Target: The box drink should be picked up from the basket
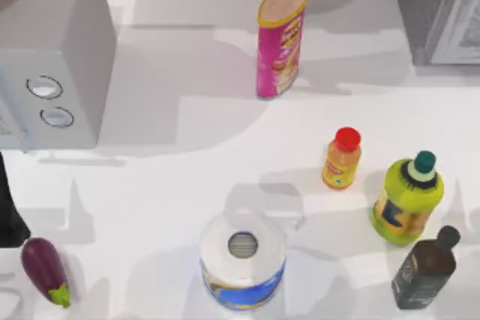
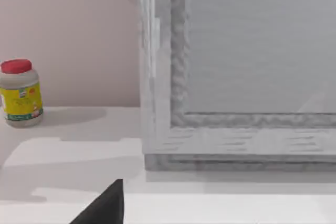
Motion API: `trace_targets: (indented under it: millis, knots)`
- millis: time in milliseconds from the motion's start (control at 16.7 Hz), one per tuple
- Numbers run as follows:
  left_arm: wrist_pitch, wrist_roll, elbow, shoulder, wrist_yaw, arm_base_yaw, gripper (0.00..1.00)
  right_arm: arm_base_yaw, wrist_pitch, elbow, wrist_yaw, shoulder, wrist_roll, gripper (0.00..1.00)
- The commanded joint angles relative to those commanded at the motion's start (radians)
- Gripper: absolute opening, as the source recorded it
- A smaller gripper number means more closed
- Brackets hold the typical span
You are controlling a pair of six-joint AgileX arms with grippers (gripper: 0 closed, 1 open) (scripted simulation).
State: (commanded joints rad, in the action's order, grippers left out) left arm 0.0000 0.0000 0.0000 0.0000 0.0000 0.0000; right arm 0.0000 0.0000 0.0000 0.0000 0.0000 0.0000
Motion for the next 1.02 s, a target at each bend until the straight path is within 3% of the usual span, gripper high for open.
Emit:
trace_targets:
  millis: [420, 1020]
  knots:
    - [0.037, -0.004, 0.086, 0.15, 0.04, 0.038, 1.0, 0.0, 0.0, 0.0, 0.0, 0.0, 0.0, 1.0]
    - [0.29, 0.011, 0.57, 0.866, 0.234, 0.21, 1.0, 0.0, 0.0, 0.0, 0.0, 0.0, 0.0, 1.0]
